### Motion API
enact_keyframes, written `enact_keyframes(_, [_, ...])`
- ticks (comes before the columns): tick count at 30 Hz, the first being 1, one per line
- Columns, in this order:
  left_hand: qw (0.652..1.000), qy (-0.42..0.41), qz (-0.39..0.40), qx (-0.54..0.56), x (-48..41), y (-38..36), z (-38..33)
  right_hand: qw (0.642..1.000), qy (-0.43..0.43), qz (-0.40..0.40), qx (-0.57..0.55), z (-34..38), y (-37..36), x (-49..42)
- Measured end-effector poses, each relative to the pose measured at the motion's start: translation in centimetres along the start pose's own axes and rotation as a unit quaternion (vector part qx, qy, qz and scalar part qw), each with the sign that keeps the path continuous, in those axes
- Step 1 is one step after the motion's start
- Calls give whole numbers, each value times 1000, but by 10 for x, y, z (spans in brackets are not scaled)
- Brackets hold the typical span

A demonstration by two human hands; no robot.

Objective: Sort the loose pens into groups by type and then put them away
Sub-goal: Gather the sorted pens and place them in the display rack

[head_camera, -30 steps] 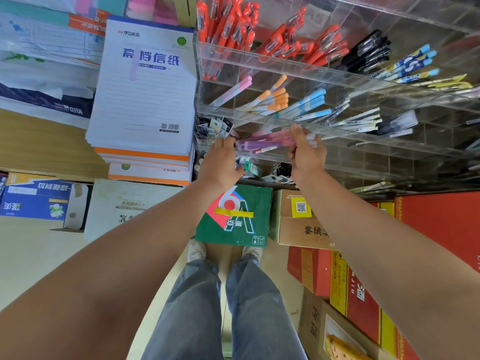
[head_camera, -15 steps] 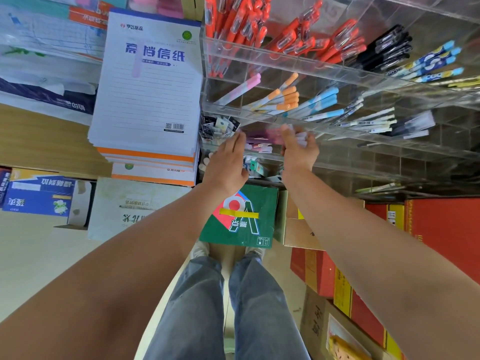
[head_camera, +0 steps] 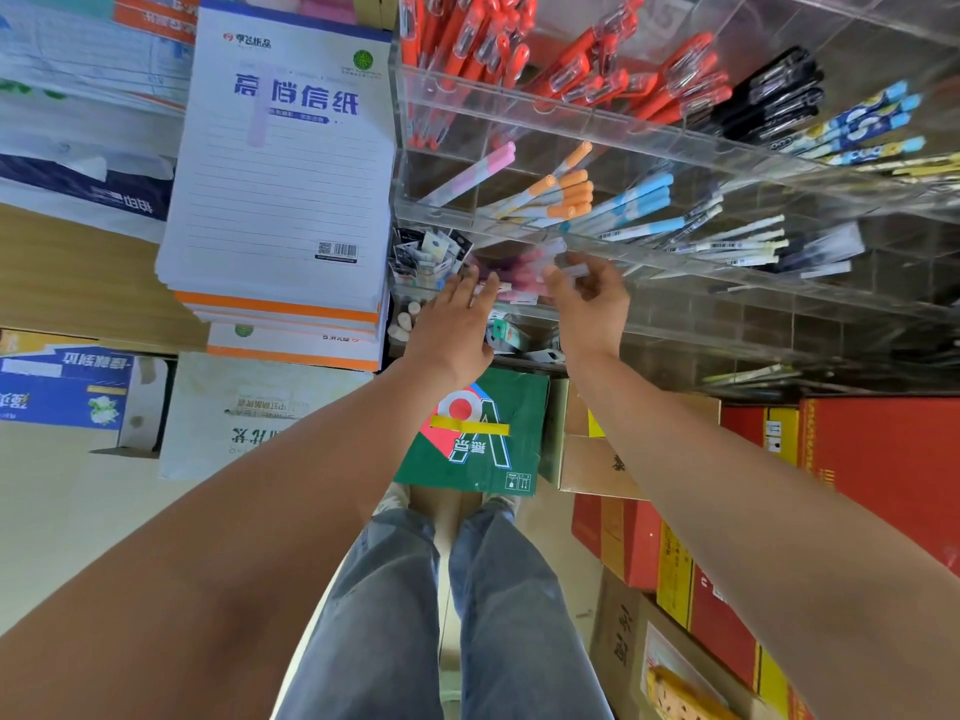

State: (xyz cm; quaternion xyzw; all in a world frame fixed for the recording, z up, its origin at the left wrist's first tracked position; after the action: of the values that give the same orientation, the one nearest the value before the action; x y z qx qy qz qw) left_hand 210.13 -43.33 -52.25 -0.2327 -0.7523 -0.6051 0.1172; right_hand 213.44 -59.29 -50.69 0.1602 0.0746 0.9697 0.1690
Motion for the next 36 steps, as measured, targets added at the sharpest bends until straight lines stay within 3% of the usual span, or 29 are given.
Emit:
enact_keyframes(3, [999,2,-10,36,1,0,-2,997,32,31,66,3,-17,0])
enact_keyframes(8, [998,-2,-12,60,3,0,-1,997,29,40,63,0,-20,0])
enact_keyframes(12, [998,-4,-25,49,2,0,-2,985,105,95,102,3,-10,15])
enact_keyframes(16, [999,-20,-30,38,2,0,-6,950,189,171,177,4,-24,28])
enact_keyframes(21, [998,-20,-38,52,2,2,-5,947,192,149,211,8,-28,24])
enact_keyframes(26, [995,-43,-67,63,1,7,-7,913,261,183,255,14,-27,30])
enact_keyframes(31, [997,-37,-39,49,-2,2,-2,904,230,194,303,2,-35,22])
enact_keyframes(36, [981,-47,-184,-43,12,25,2,909,251,173,284,8,-26,26])
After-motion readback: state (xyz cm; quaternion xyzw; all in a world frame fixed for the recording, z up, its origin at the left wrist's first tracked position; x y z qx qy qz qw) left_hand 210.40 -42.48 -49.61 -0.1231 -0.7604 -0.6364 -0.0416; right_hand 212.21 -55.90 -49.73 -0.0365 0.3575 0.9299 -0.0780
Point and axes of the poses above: each hand's wrist, its own x-axis away from the middle knuckle, its own y-axis out of the back of the hand, z = x × y, the point moved 8 cm from there along -x, towards the middle knuckle, and after that the axes turned 9 degrees about -x, right-handed, at the moved point
